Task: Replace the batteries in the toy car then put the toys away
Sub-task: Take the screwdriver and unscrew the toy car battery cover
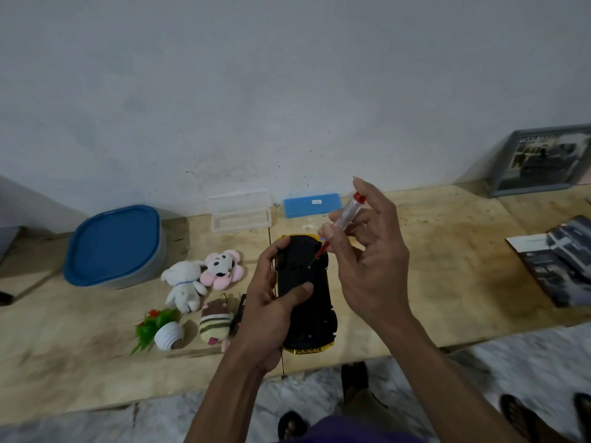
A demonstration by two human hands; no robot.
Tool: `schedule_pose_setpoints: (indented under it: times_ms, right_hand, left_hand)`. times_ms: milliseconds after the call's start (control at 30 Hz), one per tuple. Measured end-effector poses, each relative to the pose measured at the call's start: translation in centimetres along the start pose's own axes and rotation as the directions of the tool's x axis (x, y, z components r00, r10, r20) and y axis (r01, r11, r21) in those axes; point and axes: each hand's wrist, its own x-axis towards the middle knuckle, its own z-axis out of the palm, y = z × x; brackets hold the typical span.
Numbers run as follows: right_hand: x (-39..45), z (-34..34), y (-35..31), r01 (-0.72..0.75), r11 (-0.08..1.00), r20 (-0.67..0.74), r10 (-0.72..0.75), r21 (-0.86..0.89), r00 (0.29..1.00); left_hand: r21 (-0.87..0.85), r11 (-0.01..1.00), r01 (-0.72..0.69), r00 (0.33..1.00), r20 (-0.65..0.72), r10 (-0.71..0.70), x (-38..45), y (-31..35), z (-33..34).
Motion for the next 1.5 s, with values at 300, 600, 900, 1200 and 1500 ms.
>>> schedule_pose_setpoints:
  times_ms: [300,600,900,1200,1500]
  right_hand:
    - [-0.3,-0.2,0.0,0.027,0.999,0.023,-0.027,-0.028,0.999]
    - [0.1,-0.4,-1.2,0.072,0.996,0.142,-0.064,-0.055,0.988]
    - [1.2,-0.1,-1.9,0.125,0.987,0.180,-0.106,-0.099,0.978]
    - [0.9,0.7,-2.1,0.139,0.984,0.187,-0.117,-0.112,0.975]
    - [1.0,1.3,-2.5,0.128,0.987,0.186,-0.108,-0.099,0.977]
  left_hand:
    - [-0.029,0.999,0.023,1.000,-0.003,-0.023,-0.3,-0.2,0.1]
    - [-0.033,0.999,0.017,1.000,0.000,-0.017,-0.7,0.1,-0.3]
    - [-0.021,1.000,-0.011,1.000,-0.025,0.010,-0.9,0.4,-0.8]
    - [-0.038,0.999,-0.022,0.999,-0.034,0.020,-1.3,0.3,-1.6]
    - [-0.051,0.999,-0.011,0.999,-0.040,0.009,-1.5,0.0,-2.0]
